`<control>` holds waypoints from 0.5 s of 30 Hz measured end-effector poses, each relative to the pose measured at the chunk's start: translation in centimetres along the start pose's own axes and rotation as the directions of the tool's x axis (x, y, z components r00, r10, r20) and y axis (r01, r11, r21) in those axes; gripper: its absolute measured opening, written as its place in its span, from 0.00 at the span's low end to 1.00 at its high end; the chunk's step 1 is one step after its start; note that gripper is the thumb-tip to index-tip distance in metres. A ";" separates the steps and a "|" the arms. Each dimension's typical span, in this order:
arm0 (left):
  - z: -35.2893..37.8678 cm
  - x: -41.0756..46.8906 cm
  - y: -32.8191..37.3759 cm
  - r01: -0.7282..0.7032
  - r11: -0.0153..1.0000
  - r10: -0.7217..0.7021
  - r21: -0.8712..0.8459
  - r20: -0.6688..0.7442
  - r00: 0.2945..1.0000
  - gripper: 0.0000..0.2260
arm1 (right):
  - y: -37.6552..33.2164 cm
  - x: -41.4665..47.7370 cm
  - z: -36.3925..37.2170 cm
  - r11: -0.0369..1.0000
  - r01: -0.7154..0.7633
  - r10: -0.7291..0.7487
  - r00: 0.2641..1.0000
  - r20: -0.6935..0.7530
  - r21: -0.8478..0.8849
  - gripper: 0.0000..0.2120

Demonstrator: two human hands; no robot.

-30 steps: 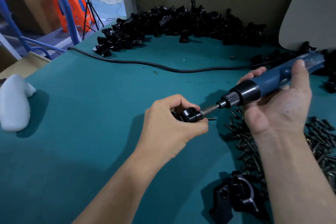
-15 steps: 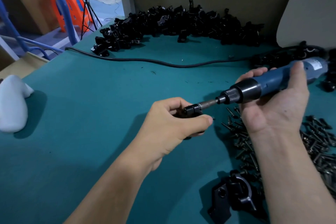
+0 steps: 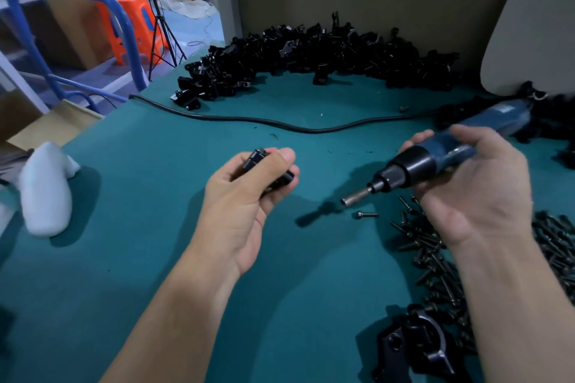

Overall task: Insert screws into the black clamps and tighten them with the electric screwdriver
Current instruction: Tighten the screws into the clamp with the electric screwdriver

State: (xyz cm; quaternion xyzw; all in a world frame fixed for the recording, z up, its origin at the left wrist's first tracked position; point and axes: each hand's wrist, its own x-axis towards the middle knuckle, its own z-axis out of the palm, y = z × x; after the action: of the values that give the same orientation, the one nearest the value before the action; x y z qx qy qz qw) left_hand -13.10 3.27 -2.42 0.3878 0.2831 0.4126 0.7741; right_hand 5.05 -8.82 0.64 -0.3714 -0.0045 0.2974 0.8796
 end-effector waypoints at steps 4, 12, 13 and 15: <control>-0.9 0.5 0.9 -0.054 0.989 0.051 -0.137 -0.022 0.998 0.09 | 0.2 -0.5 1.8 0.954 -0.094 0.145 0.975 0.168 -0.283 0.14; -3.0 1.3 2.8 -0.170 0.965 0.127 -0.199 -0.211 0.969 0.07 | 6.6 -3.2 5.5 0.576 -0.048 0.326 0.929 0.176 -0.816 0.25; -3.2 1.4 2.9 -0.187 0.968 0.142 -0.170 -0.246 0.959 0.07 | 7.4 -3.2 6.1 0.523 -0.029 0.329 0.929 0.170 -0.852 0.27; -3.6 1.8 3.0 -0.206 0.969 0.156 -0.139 -0.305 0.940 0.07 | 8.9 -3.1 7.0 0.438 0.011 0.334 0.926 0.174 -0.899 0.29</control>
State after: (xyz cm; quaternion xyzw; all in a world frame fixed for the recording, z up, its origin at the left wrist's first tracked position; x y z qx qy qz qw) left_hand -16.21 7.21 -2.08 0.2801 0.3212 0.5573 0.7126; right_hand -3.74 -0.99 0.51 -0.7184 -0.2681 0.3920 0.5083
